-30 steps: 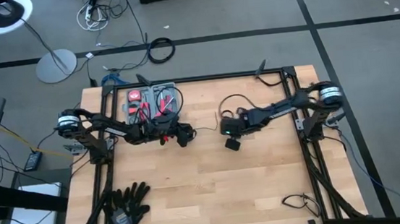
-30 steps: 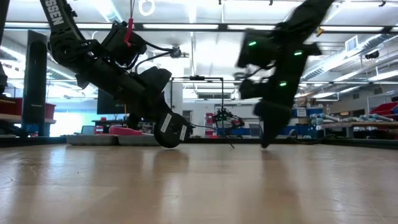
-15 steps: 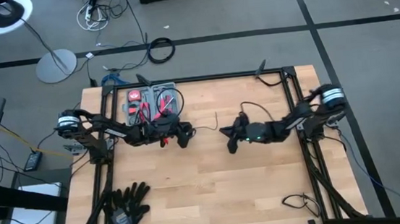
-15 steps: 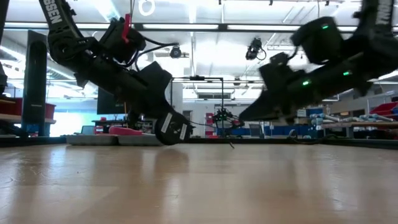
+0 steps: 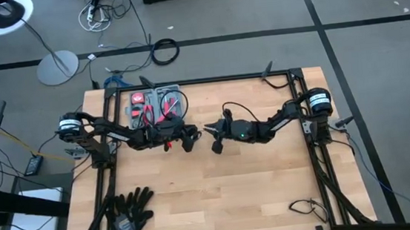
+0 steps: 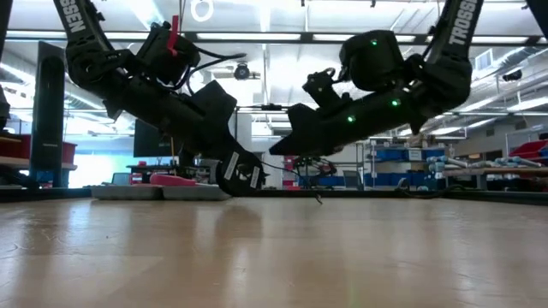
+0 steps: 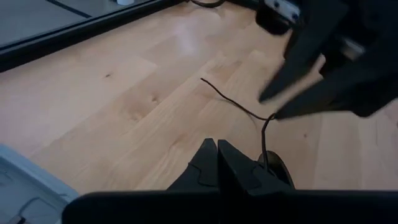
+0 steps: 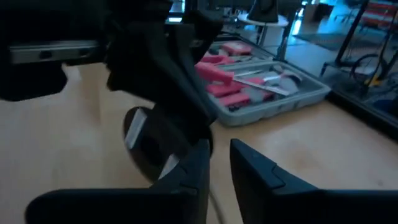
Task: Coil cords
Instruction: Coil the black wire onto the spool
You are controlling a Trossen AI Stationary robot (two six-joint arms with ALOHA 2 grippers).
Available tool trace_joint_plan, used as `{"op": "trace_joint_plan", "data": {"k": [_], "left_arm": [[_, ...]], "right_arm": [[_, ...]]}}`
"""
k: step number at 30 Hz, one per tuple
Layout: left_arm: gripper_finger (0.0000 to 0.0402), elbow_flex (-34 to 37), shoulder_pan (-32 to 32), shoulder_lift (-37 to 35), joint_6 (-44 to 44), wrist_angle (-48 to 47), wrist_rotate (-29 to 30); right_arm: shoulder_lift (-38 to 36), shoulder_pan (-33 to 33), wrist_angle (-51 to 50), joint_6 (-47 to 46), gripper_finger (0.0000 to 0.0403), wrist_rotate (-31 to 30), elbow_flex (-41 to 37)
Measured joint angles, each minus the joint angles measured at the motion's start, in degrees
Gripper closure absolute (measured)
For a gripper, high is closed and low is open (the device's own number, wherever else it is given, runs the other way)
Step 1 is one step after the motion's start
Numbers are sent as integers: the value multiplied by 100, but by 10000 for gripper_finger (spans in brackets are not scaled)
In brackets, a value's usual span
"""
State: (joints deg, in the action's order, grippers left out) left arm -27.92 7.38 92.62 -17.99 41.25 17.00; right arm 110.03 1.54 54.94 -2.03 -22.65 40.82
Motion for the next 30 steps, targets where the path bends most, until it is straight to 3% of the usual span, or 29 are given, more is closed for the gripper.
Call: {"op": "trace_joint_plan", "data": {"k": [6,9,19,23,30], "left_arm": [[401,0,0,0,252,-4,-62],[401,1,0,0,301,-31,-56],[401,0,-4,0,481,-39,-127],[401,0,-2,0,539,-36,-125],[401,2,-3,0,447,196,-147]], "right_arm": [[-6,322,-1225,300,316,1048,460],[-6,427,-1903,413,309,1259,762],[-8,687,-2229,624,312,2360,905],[-8,730,-2236,624,327,2438,905],[-8,737,-2263,635,390,2887,966]]}}
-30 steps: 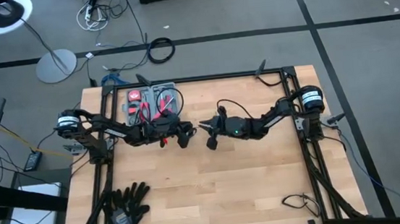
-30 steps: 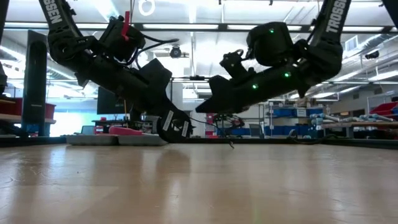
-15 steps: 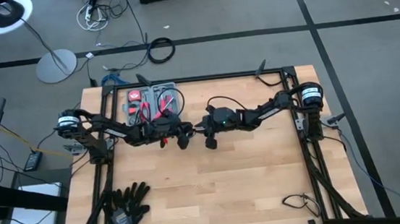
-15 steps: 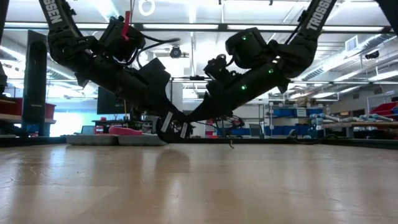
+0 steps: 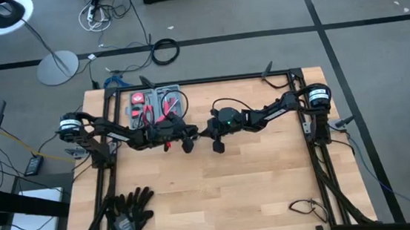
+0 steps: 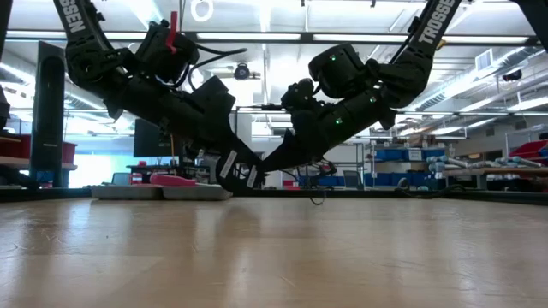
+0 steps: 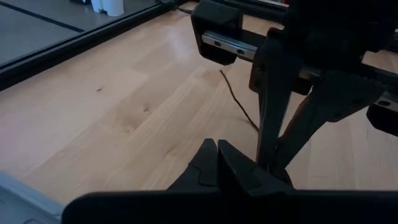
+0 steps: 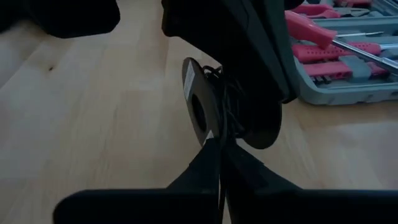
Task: Coil cords
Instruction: Coil the black wire onto the spool
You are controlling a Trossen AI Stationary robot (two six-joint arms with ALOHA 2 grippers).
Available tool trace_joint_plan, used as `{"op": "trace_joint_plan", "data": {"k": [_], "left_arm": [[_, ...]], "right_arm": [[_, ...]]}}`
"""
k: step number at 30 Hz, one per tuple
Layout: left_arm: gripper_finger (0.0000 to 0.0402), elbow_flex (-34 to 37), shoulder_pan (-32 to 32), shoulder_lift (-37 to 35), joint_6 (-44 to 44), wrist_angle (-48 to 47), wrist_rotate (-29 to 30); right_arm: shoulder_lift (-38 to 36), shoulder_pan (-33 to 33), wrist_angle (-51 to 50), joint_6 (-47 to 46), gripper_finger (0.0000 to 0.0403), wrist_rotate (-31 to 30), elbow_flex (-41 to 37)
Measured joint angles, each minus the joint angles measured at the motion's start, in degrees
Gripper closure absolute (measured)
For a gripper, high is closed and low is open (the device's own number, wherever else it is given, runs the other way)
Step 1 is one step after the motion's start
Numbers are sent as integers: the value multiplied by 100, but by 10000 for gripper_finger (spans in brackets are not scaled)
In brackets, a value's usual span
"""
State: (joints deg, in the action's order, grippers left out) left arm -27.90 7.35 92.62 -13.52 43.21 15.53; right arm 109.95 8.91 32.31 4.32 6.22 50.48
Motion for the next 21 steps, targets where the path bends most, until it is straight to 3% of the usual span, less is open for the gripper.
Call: {"op": "trace_joint_plan", "data": {"k": [14,21], "left_arm": [[400,0,5,0,-26,34,-105],[368,-4,5,0,-36,33,-122]], "right_arm": [[0,-9,-4,-61,401,-52,0],[0,-9,2,-66,402,-54,10]]}}
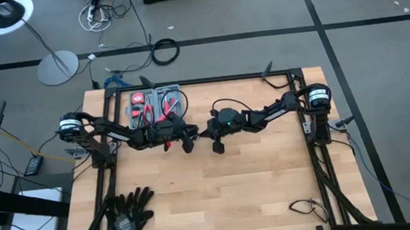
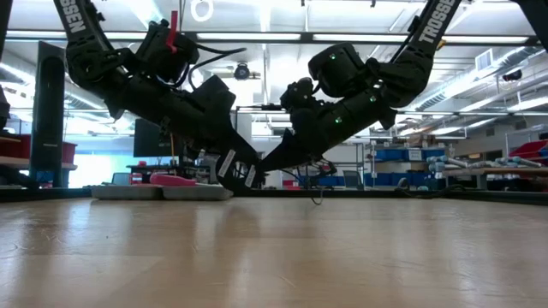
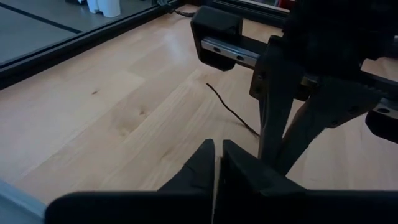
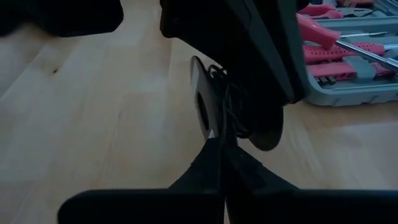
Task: Coil cords
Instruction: Coil the black wire onto the spool
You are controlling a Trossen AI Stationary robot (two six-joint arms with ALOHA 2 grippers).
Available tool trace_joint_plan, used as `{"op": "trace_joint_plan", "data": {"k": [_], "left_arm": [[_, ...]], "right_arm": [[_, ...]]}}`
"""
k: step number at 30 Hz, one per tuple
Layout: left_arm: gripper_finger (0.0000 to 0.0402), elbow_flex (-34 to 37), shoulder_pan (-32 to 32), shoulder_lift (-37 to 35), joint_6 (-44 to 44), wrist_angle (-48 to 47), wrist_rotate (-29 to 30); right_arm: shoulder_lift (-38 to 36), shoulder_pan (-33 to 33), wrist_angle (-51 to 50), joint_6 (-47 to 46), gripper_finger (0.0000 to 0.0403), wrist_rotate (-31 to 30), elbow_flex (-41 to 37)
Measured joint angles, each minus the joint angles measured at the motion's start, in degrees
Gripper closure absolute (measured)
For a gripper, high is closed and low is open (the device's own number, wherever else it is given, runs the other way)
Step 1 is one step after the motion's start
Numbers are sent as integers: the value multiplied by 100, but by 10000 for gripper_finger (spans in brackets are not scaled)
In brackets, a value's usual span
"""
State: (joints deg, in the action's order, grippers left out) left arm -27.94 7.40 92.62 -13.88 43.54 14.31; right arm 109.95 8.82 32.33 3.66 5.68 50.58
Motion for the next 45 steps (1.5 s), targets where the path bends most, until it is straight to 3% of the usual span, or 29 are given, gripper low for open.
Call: {"op": "trace_joint_plan", "data": {"k": [7,12,21,26,34,45], "left_arm": [[315,-2,2,-73,77,-66,-19],[302,-6,6,-509,580,-204,-220],[302,-11,257,-1459,940,-2106,-418],[302,-162,505,-1421,943,-2649,-1137],[302,-768,573,-1383,1434,-3606,-1252],[302,-1114,684,-803,1493,-3829,-1384]], "right_arm": [[2,-4,-4,-11,403,-14,1],[2,0,-10,-15,403,-38,1],[2,0,-48,-13,403,20,1],[2,0,-178,-13,403,39,1],[2,0,-217,-11,403,40,1],[2,0,-270,-9,403,45,1]]}}
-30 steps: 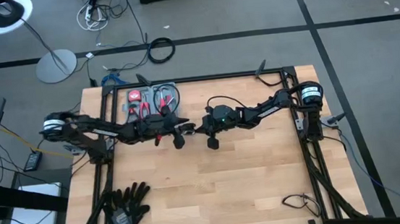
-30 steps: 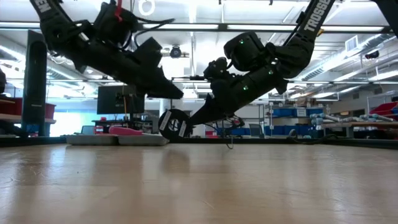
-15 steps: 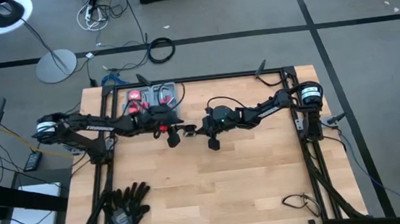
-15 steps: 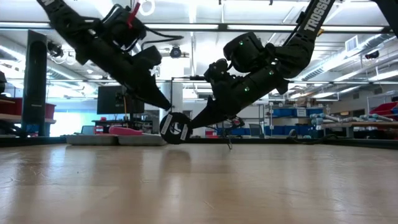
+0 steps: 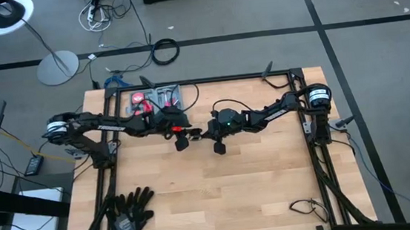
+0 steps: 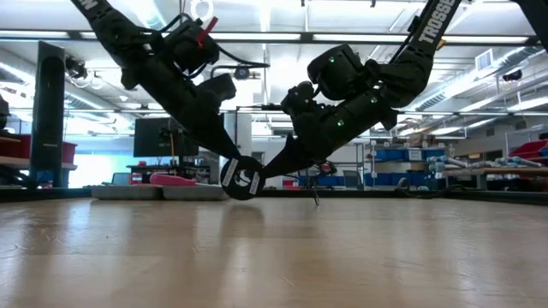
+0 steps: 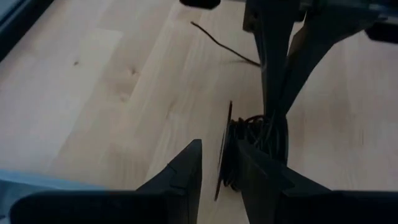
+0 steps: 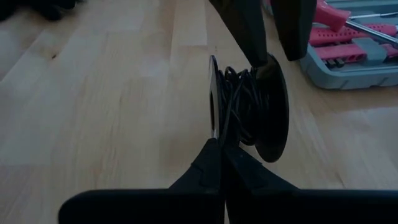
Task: Coil cords
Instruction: Coil the black wire onto the spool
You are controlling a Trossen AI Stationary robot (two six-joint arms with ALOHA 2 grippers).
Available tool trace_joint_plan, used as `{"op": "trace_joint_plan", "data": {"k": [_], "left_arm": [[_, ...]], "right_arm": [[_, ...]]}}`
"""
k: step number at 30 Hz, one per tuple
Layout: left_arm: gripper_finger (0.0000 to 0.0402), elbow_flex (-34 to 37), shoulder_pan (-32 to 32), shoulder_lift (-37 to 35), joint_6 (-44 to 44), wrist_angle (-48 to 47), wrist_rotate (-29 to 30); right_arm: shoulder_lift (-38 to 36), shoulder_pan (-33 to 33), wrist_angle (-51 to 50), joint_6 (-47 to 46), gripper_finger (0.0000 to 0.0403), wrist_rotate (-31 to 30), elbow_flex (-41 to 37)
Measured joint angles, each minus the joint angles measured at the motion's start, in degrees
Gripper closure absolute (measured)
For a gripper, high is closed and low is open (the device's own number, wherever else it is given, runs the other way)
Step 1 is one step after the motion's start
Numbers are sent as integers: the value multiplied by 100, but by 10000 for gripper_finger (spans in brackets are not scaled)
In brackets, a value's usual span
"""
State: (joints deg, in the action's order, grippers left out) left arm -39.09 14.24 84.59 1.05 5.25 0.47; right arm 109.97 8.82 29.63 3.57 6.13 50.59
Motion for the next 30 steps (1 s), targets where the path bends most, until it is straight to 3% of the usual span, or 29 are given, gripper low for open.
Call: {"op": "trace_joint_plan", "data": {"k": [10,30], "left_arm": [[305,-66,2,29,52,-262,-166],[349,-62,7,297,-9,-42,-382]], "right_arm": [[0,0,9,2,403,4,0],[2,-2,-7,4,403,22,-11]]}}
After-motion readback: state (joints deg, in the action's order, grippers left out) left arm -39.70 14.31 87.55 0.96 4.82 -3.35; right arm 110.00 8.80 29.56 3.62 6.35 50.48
